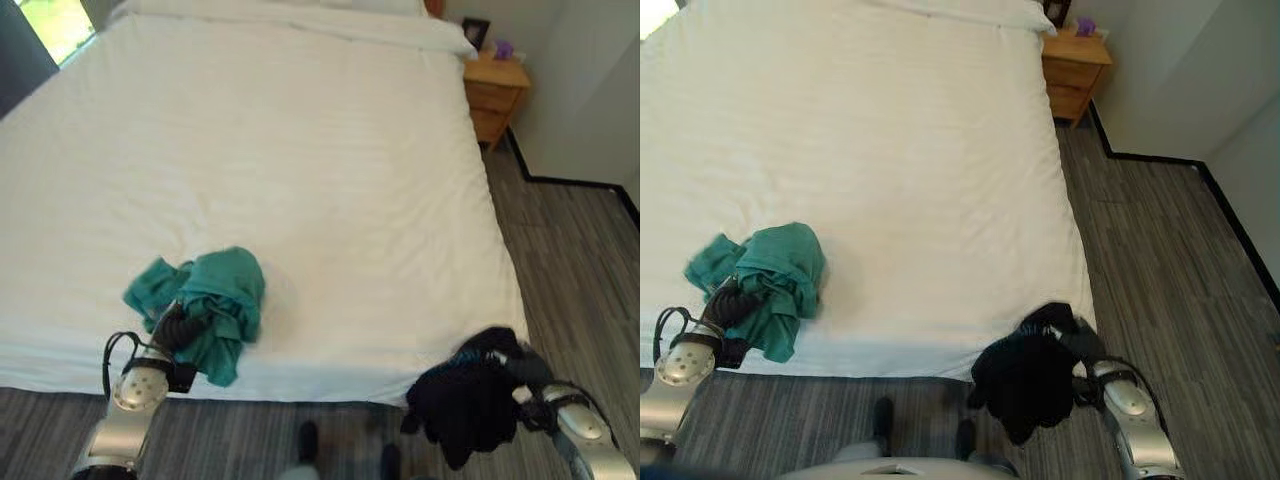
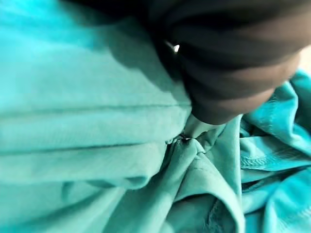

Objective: Pick up bed clothes into laundry basket.

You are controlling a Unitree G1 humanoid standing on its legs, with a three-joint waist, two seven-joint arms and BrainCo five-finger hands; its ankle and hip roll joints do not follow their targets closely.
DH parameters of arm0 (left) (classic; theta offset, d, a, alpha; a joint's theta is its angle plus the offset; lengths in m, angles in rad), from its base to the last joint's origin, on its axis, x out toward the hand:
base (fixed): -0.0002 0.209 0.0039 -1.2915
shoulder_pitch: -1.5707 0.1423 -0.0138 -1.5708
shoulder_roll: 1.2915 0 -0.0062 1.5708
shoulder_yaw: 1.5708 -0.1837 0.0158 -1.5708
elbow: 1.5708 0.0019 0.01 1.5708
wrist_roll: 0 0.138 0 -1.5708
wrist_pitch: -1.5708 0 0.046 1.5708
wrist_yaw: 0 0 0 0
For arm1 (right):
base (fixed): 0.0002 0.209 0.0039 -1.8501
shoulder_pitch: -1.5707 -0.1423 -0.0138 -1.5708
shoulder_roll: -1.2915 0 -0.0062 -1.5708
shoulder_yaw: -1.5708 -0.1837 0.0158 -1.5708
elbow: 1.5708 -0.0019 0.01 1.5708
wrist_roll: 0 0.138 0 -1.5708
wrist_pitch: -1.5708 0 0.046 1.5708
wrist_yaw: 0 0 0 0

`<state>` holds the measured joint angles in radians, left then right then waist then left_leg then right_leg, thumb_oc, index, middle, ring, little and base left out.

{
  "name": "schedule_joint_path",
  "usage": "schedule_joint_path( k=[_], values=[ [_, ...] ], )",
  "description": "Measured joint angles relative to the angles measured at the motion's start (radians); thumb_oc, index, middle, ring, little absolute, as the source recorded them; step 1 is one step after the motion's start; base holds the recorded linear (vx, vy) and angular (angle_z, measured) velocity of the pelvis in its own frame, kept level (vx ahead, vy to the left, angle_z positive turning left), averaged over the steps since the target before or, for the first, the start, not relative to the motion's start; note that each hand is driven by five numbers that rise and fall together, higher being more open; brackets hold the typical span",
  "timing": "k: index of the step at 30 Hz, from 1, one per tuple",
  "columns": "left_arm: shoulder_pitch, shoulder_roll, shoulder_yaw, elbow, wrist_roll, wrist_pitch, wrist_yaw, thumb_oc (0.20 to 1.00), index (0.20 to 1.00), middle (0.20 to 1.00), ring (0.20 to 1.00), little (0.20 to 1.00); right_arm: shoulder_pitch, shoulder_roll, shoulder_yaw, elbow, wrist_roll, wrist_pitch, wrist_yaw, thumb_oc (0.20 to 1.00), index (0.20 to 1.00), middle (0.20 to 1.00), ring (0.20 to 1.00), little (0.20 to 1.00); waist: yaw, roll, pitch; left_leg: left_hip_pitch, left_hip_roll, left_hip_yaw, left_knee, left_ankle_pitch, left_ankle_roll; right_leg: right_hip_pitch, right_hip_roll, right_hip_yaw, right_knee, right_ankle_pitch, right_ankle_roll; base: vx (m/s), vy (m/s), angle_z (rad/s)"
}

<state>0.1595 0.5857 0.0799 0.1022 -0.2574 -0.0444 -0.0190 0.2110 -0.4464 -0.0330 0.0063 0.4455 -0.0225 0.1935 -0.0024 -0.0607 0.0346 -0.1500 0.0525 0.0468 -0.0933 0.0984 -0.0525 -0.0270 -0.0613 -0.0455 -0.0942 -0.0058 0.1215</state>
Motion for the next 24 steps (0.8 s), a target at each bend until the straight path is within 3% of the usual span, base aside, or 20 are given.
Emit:
schedule_joint_path(
  k=[2,7,9,12,15,18,19,21,22,24],
  values=[
    [0.064,-0.067,0.007,-0.071,-0.082,-0.011,-0.016,0.200,0.200,0.200,0.200,0.200,-0.004,0.019,-0.002,-0.106,0.085,-0.009,0.008,0.200,0.200,0.200,0.200,0.200,0.001,0.017,-0.012,0.027,-0.005,0.002,0.000,-0.001,0.003,0.023,-0.006,0.001,0.005,-0.006,0.002,0.00,0.000,0.00],
    [0.133,-0.180,0.003,-0.120,-0.200,-0.013,-0.037,0.200,0.200,0.200,0.200,0.200,0.019,0.034,-0.009,-0.144,0.122,-0.016,0.009,0.200,0.200,0.200,0.200,0.200,0.006,0.029,-0.038,0.054,-0.011,-0.004,0.000,-0.009,0.005,0.043,-0.012,-0.006,0.029,-0.034,0.002,0.01,0.001,0.05],
    [0.156,-0.234,-0.060,-0.120,-0.253,-0.013,-0.043,0.200,0.200,0.200,0.200,0.200,0.022,0.084,-0.012,-0.094,0.122,-0.034,0.002,0.200,0.200,0.200,0.200,0.200,0.008,0.037,-0.045,0.065,-0.015,-0.008,0.000,-0.006,0.012,0.056,-0.015,-0.011,0.030,-0.037,0.000,0.01,0.007,0.07],
    [0.150,-0.235,-0.168,-0.120,-0.262,-0.008,-0.068,0.200,0.200,0.200,0.200,0.200,0.021,0.139,0.024,-0.036,0.136,-0.032,-0.030,0.200,0.200,0.200,0.200,0.200,0.004,0.055,-0.056,0.067,-0.015,-0.009,0.000,-0.005,0.014,0.050,-0.016,-0.012,0.047,-0.045,-0.002,0.00,0.003,0.01],
    [0.132,-0.235,-0.200,-0.121,-0.283,0.000,-0.078,0.200,0.200,0.200,0.200,0.200,0.028,0.140,0.048,-0.035,0.156,-0.030,-0.034,0.200,0.200,0.200,0.200,0.200,0.001,0.067,-0.063,0.069,-0.016,-0.008,0.000,-0.005,0.015,0.051,-0.017,-0.010,0.048,-0.046,0.000,0.00,0.000,0.00],
    [0.110,-0.218,-0.197,-0.121,-0.280,0.001,-0.075,0.200,0.200,0.200,0.200,0.200,0.029,0.127,0.042,-0.034,0.163,-0.030,-0.038,0.200,0.200,0.200,0.200,0.200,0.001,0.069,-0.065,0.074,-0.015,-0.008,0.000,-0.005,0.015,0.056,-0.016,-0.010,0.050,-0.047,-0.001,0.00,0.000,0.00],
    [0.109,-0.188,-0.141,-0.121,-0.268,0.001,-0.073,0.200,0.200,0.200,0.200,0.200,0.035,0.109,0.033,-0.034,0.163,-0.030,-0.040,0.200,0.200,0.200,0.200,0.200,-0.006,0.073,-0.068,0.089,-0.015,-0.008,0.000,-0.009,0.015,0.065,-0.017,-0.010,0.063,-0.060,-0.001,0.00,-0.038,-0.02],
    [0.109,-0.196,-0.128,-0.120,-0.229,-0.012,-0.029,0.200,0.200,0.200,0.200,0.200,0.014,0.108,0.031,0.002,0.156,-0.041,-0.057,0.200,0.200,0.200,0.200,0.200,-0.015,0.074,-0.062,0.095,-0.010,0.014,0.000,-0.009,0.015,0.064,-0.020,-0.019,0.076,-0.062,-0.006,-0.02,-0.084,-0.08],
    [0.086,-0.200,-0.064,-0.102,-0.185,-0.032,0.043,0.200,0.200,0.200,0.200,0.200,-0.021,0.106,-0.021,0.093,0.143,-0.043,-0.109,0.200,0.200,0.200,0.200,0.200,-0.025,0.080,-0.056,0.115,-0.009,0.022,0.001,-0.009,0.015,0.057,-0.021,-0.011,0.129,-0.086,-0.009,-0.04,-0.080,-0.13],
    [0.045,-0.214,0.002,-0.085,-0.165,-0.056,0.089,0.200,0.200,0.200,0.200,0.200,-0.023,0.106,-0.086,0.116,0.145,-0.048,-0.143,0.200,0.200,0.200,0.200,0.200,-0.028,0.090,-0.049,0.119,-0.007,0.030,0.002,-0.010,0.013,0.018,-0.022,-0.001,0.204,-0.127,-0.017,-0.05,-0.041,-0.14]
  ],
)
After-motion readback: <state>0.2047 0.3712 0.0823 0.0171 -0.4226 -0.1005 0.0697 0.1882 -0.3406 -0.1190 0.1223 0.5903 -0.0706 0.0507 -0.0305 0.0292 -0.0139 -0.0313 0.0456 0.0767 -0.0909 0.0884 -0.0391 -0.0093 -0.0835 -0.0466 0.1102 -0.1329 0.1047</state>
